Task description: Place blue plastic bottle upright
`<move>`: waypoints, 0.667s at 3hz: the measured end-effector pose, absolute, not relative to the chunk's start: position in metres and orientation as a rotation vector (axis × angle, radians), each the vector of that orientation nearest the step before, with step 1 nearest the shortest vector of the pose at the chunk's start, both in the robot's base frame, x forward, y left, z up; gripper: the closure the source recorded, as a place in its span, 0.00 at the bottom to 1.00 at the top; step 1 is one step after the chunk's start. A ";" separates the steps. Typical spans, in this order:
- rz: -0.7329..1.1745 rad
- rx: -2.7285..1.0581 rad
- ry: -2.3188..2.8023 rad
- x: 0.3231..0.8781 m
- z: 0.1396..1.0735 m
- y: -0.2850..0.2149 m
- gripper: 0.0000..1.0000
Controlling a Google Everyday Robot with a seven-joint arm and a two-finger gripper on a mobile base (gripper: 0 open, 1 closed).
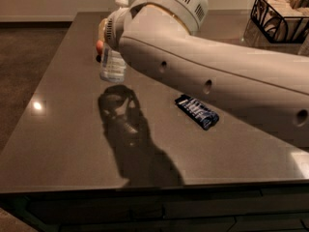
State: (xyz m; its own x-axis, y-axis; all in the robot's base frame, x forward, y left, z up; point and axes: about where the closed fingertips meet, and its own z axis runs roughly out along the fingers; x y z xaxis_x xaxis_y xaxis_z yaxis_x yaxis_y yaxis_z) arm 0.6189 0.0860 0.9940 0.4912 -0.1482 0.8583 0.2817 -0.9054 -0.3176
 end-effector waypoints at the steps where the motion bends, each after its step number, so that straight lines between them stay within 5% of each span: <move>1: -1.497 -2.283 -0.223 0.616 0.998 0.089 1.00; 2: -1.499 -2.282 -0.223 0.616 0.998 0.089 1.00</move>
Offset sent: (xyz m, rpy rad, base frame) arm -0.0025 0.0024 0.0033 -0.0415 -0.0755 0.0325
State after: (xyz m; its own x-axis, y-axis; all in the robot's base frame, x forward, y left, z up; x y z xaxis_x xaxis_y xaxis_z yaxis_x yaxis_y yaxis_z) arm 0.6162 0.0890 0.9983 0.4123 -0.0842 0.9071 0.3447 -0.9073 -0.2409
